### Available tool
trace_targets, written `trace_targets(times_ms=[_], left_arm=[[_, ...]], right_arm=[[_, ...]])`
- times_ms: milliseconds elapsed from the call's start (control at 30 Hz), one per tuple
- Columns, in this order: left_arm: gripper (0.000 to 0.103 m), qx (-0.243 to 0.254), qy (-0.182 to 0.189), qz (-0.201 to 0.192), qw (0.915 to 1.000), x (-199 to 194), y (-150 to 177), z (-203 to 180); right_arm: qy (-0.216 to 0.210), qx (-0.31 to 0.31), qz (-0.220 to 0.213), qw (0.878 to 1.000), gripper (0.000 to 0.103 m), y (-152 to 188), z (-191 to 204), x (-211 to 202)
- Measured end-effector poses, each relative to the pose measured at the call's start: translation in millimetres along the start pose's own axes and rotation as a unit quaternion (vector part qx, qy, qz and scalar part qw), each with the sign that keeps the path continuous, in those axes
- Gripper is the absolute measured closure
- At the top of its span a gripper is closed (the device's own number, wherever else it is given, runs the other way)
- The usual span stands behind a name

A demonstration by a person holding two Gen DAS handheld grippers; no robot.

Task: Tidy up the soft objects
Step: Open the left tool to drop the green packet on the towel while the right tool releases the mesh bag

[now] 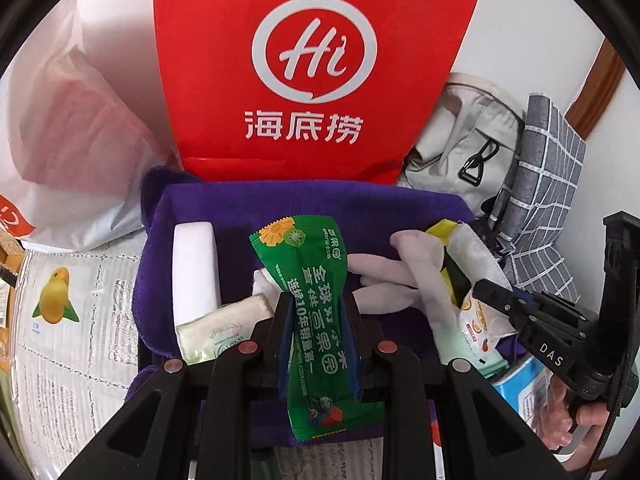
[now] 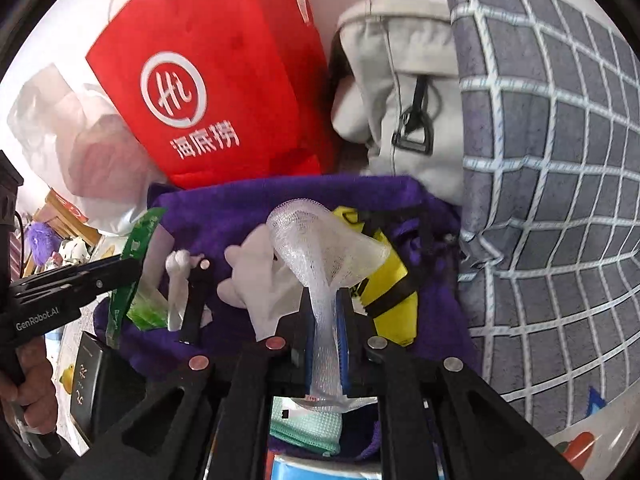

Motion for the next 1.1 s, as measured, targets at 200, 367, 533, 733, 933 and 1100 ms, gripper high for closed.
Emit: trace_targets(times_ms=[200, 367, 533, 733, 933, 1100], left_arm=[[0.080, -0.001, -0.003, 0.009, 1.0000, 13, 2, -1], [0.078, -0.003, 0.000, 0.011, 0.9999, 16, 3, -1], [0.077, -0.001, 0.004, 0.008, 1.0000, 16, 3, -2], [0.074, -0.003, -0.002, 0.010, 0.9999, 21, 3, -5], [0.054, 0.004, -0.011, 0.008, 0.9999, 21, 3, -10], [0.053, 0.000, -0.008, 0.007, 0.9999, 18, 3, -9]], right_arm=[[-0.004, 0.003, -0.003, 1.000, 0.062, 0, 0, 0], [-0.008, 0.009, -0.031, 0.999, 0.050, -5, -1, -16], [-0.010, 0.012, -0.045, 0.999, 0.048, -8, 1, -27], [-0.002, -0.020, -0.057, 0.998, 0.048, -9, 15, -39], [0.009, -0.043, -0.075, 0.996, 0.044, -9, 23, -53], [0.014, -0.052, -0.082, 0.995, 0.044, -10, 28, -59]])
Point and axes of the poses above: each gripper's, at about its wrist camera, not at the fingertips, and x roughly the way its jaws point, z to its left, y to its underside, the point moved 2 cm from there along x, roughly the way its jaws point, and after that the axes turned 3 degrees about -z, right-handed, at the moved point
